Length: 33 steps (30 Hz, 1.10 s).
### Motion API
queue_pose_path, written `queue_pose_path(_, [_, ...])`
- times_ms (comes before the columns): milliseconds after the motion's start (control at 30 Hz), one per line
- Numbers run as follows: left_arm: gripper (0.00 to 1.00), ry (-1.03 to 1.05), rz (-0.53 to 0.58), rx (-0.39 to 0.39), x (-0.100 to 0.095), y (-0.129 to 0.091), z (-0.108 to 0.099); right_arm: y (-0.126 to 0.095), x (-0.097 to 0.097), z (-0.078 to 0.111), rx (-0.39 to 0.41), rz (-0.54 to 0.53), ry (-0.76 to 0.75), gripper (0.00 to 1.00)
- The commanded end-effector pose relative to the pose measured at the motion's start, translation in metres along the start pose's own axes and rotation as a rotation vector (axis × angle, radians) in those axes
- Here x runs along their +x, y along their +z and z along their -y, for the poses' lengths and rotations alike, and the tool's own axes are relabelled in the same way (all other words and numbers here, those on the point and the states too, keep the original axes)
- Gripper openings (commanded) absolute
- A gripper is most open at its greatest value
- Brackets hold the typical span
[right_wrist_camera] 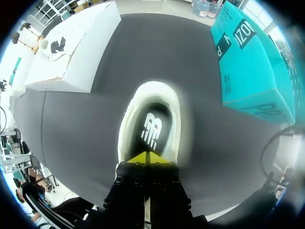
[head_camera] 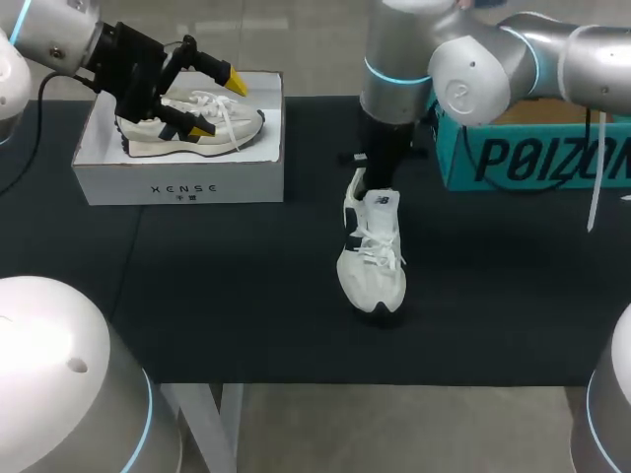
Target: Take the shoe out of the shoebox, open the shoe tongue, remove and reinsert the insole, then place the shoe into the shoebox
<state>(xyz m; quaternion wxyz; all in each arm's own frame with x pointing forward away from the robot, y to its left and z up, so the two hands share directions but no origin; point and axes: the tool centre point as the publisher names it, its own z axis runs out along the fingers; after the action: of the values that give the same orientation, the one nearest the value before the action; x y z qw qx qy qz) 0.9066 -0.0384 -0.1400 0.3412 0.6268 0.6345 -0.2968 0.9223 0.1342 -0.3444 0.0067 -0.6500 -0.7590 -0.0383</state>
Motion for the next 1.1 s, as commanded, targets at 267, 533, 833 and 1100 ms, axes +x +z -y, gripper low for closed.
queue_pose_path(267, [1.0, 0.001, -0.003, 0.001, 0.0, 0.0, -0.001, -0.001, -0.002, 0.003, -0.005, -0.004, 0.0, 0.0])
queue_pose_path(533, [1.0, 0.001, -0.003, 0.001, 0.0, 0.0, -0.001, 0.004, -0.005, 0.009, -0.017, 0.01, 0.066, 0.0])
queue_pose_path(833, [1.0, 0.001, -0.003, 0.001, 0.0, 0.0, -0.001, 0.023, -0.004, 0.022, 0.02, -0.009, 0.109, 0.0])
queue_pose_path(1100, [1.0, 0.001, -0.003, 0.001, 0.0, 0.0, -0.001, 0.019, 0.006, 0.024, 0.02, -0.022, 0.11, 0.66])
